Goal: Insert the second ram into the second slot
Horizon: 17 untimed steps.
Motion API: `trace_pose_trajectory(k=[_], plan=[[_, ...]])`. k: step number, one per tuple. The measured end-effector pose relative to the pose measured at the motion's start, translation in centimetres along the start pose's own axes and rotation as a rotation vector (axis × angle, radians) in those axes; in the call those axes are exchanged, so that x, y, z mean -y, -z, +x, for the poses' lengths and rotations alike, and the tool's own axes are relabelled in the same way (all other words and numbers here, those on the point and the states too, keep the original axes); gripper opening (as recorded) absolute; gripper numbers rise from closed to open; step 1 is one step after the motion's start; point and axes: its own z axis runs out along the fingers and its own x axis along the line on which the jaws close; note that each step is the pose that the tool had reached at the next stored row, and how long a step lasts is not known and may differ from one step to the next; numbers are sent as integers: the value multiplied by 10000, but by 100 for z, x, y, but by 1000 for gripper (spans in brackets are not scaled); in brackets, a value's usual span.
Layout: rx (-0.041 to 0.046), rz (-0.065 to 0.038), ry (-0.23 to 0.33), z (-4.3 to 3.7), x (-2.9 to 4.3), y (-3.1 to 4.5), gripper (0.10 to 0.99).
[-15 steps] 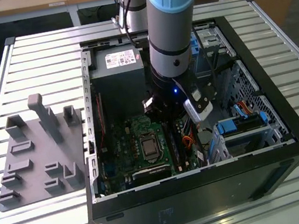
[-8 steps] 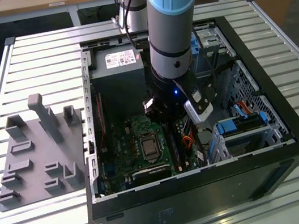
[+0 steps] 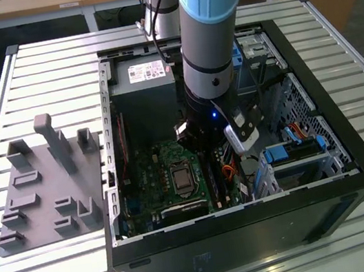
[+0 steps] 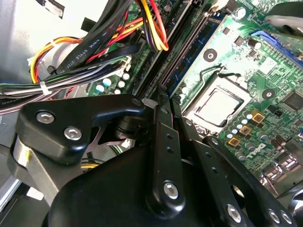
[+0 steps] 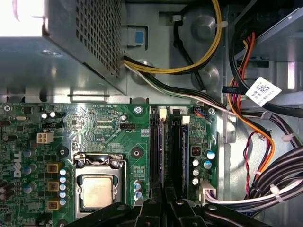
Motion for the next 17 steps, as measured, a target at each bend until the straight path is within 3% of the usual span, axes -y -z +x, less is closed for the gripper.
trace_pose_trajectory(k=[17], plan=[[-1, -2, -29, -18, 0, -31, 137]])
